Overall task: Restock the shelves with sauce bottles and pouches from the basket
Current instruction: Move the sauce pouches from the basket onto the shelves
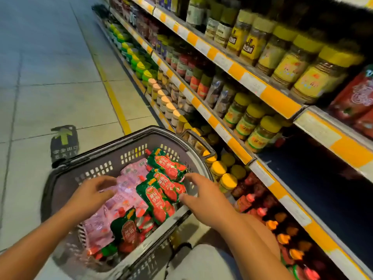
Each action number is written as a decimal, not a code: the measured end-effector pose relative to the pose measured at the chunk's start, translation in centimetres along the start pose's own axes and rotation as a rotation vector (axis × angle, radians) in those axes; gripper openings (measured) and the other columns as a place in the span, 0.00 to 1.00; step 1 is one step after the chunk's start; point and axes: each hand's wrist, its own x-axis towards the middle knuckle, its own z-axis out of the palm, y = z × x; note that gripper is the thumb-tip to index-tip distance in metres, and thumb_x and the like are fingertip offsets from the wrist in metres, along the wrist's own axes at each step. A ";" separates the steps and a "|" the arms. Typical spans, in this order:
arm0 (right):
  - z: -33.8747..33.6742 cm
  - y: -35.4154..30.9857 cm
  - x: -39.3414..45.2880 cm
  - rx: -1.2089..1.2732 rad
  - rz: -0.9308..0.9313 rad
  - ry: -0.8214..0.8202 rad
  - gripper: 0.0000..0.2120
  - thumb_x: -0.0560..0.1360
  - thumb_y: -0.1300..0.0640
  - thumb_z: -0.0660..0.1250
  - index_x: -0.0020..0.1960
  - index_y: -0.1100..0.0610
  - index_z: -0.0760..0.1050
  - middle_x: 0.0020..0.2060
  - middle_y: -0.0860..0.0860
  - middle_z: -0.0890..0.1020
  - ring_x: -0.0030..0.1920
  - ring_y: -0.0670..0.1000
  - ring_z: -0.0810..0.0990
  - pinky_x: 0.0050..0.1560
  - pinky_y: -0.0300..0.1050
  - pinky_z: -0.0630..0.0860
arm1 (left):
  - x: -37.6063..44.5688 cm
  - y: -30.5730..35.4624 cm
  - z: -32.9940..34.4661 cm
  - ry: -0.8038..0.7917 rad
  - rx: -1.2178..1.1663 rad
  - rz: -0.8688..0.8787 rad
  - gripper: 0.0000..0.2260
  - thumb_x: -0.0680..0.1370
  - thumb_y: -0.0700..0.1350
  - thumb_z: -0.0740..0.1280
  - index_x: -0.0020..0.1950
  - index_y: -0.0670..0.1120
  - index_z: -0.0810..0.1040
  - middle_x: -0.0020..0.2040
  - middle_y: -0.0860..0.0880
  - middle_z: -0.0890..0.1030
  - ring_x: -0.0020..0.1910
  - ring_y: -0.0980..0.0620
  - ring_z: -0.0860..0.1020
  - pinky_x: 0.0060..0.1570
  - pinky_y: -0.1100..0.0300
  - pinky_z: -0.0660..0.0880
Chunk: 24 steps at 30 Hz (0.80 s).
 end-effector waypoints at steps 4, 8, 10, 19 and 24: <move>2.5 -1.6 3.5 -0.037 0.023 -0.106 0.31 0.80 0.47 0.68 0.80 0.52 0.64 0.76 0.50 0.72 0.73 0.53 0.71 0.71 0.52 0.71 | 0.6 -2.4 1.0 -0.043 0.039 -0.190 0.14 0.77 0.36 0.75 0.62 0.42 0.81 0.57 0.46 0.83 0.58 0.47 0.82 0.59 0.52 0.77; 4.9 -2.5 6.6 -0.079 0.082 -0.210 0.31 0.80 0.48 0.69 0.80 0.54 0.64 0.76 0.52 0.71 0.73 0.56 0.72 0.70 0.54 0.72 | 0.7 -3.3 3.3 -0.159 0.132 -0.270 0.11 0.79 0.45 0.74 0.59 0.44 0.81 0.56 0.47 0.82 0.55 0.48 0.81 0.60 0.51 0.78; 5.8 -2.7 8.0 -0.104 0.113 -0.240 0.31 0.79 0.49 0.68 0.79 0.53 0.64 0.75 0.53 0.72 0.70 0.58 0.75 0.65 0.54 0.75 | 0.7 -3.2 4.2 -0.191 0.115 -0.276 0.09 0.79 0.50 0.73 0.55 0.46 0.82 0.53 0.49 0.83 0.52 0.49 0.81 0.58 0.49 0.79; 9.4 -1.9 13.7 -0.169 0.272 -0.399 0.30 0.78 0.53 0.71 0.76 0.59 0.66 0.70 0.60 0.76 0.63 0.60 0.79 0.62 0.55 0.79 | -0.2 -4.0 5.8 -0.332 0.161 -0.245 0.12 0.74 0.56 0.77 0.49 0.54 0.76 0.48 0.52 0.80 0.47 0.53 0.78 0.46 0.56 0.76; 10.5 -1.3 16.4 -0.198 0.298 -0.440 0.24 0.77 0.54 0.73 0.69 0.61 0.72 0.60 0.58 0.80 0.55 0.58 0.80 0.53 0.50 0.79 | 0.1 -4.8 6.6 -0.299 0.294 -0.210 0.11 0.77 0.52 0.74 0.49 0.56 0.72 0.47 0.55 0.76 0.44 0.56 0.74 0.38 0.62 0.68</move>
